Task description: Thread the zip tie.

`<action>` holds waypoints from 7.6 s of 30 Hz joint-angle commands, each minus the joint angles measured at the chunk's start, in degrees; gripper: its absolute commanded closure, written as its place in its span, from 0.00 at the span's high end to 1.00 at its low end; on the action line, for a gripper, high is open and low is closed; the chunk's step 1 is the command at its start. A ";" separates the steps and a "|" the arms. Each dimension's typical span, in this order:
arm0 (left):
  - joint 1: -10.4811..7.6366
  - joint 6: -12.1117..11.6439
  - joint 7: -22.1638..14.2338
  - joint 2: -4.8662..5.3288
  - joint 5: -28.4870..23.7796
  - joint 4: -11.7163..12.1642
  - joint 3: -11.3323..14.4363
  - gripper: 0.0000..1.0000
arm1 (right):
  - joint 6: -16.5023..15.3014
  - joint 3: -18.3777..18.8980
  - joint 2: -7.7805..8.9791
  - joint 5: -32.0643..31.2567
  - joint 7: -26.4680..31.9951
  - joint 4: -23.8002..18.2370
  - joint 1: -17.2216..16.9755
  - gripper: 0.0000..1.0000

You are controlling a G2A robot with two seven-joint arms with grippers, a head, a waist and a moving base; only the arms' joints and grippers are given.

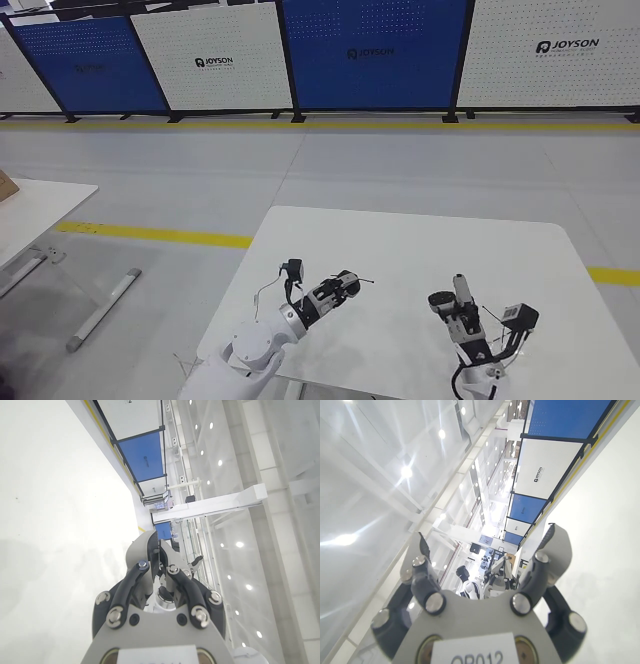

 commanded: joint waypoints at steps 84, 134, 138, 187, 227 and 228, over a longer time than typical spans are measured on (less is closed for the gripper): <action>3.20 -6.21 3.70 0.00 -1.74 -12.18 -3.01 0.00 | 4.27 11.13 2.65 -1.80 20.68 0.65 -2.32 1.00; 4.34 -11.04 7.93 -1.01 3.72 -13.35 -0.08 0.00 | 4.27 11.13 2.65 -1.80 20.68 0.65 -2.32 1.00; 5.96 -9.37 7.34 -0.70 6.17 -16.24 -0.90 0.00 | 4.27 11.13 2.65 -1.80 20.68 0.65 -2.32 1.00; 0.09 -3.49 5.02 -1.66 5.12 -3.69 4.92 0.00 | 25.99 25.14 5.30 -19.44 32.75 -11.17 -3.73 1.00; 0.09 -3.49 5.02 -1.66 5.12 -3.69 4.92 0.00 | 24.12 24.26 9.99 -38.24 80.73 -2.89 17.63 1.00; 0.09 -3.49 5.02 -1.66 5.12 -3.69 4.92 0.00 | 24.26 22.99 10.14 -39.62 83.41 -2.02 18.84 1.00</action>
